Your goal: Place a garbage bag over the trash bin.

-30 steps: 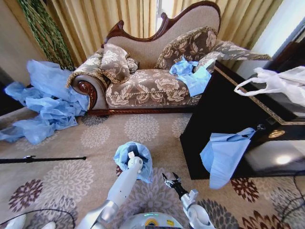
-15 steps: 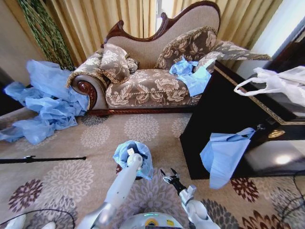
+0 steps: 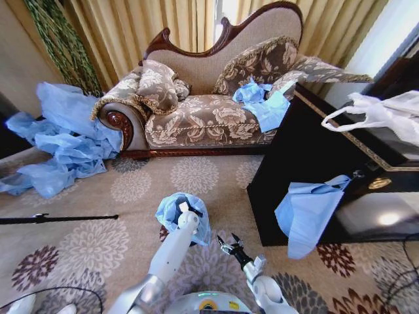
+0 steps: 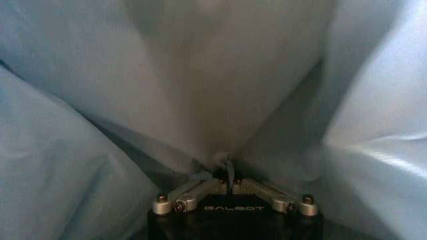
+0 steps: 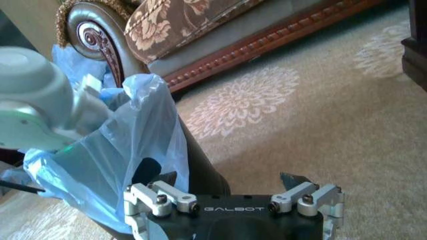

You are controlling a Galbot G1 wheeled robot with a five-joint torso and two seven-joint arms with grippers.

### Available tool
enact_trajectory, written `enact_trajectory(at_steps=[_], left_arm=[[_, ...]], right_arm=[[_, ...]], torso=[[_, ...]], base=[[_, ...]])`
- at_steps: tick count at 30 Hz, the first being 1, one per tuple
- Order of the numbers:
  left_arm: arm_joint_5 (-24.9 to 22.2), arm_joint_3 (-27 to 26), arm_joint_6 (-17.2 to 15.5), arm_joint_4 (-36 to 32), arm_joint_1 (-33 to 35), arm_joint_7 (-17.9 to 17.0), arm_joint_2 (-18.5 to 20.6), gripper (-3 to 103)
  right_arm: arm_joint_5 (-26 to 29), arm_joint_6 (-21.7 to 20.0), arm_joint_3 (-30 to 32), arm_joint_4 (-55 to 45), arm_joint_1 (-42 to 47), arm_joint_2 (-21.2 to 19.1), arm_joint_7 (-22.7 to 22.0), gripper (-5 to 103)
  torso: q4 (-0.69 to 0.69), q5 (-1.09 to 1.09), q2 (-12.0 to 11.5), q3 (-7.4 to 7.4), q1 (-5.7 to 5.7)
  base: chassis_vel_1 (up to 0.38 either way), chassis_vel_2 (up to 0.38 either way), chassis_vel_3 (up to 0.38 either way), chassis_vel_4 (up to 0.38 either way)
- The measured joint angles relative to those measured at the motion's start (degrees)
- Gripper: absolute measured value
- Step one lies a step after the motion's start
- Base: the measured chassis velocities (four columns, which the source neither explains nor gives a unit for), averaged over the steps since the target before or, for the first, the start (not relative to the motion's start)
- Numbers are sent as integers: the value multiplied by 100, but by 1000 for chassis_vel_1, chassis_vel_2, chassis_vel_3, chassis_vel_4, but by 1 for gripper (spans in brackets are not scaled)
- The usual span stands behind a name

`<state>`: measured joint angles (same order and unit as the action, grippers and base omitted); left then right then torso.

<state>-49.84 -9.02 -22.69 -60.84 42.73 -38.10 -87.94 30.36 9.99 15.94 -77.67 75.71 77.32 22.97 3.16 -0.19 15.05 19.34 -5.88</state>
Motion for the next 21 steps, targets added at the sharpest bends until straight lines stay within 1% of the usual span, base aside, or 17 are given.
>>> enact_trajectory(at_steps=[2,4,10,13,16,18,20,21], left_arm=[[8,-30,-4,103,-22,-6,-28,0],[23,-140,11,460,-89,4,-86,0],[19,-231,14,620,-148,31,-129,0],[2,-267,24,565,-151,32,-138,0],[-25,-271,17,207,-60,30,-84,0],[-55,-240,-11,-199,94,3,21,0],[-66,-230,-29,-319,144,-3,54,0],[-116,-214,-91,-698,300,-50,153,0]], right_arm=[[0,0,5,-13,3,-3,0,100],[-3,0,12,-58,15,-11,0,100],[-29,0,-26,-105,13,0,-1,100],[-37,-1,-63,-135,-1,9,-18,100],[-68,-2,-101,-187,-26,11,-40,100],[-78,-8,-130,-249,-21,-3,-65,100],[-79,-11,-135,-269,-17,-7,-71,100],[-83,-23,-140,-314,-6,-20,-83,100]], torso=[[1,0,0,0,0],[1,0,0,0,0],[1,0,0,0,0],[1,-1,0,0,0],[1,-1,0,0,0],[2,-1,0,0,0],[1,-1,0,0,0],[0,-2,0,0,0]], base=[[0,0,0,0],[0,0,0,0],[0,0,0,0],[0,0,0,0],[0,0,0,0],[0,0,0,0],[0,0,0,0],[0,0,0,0]])
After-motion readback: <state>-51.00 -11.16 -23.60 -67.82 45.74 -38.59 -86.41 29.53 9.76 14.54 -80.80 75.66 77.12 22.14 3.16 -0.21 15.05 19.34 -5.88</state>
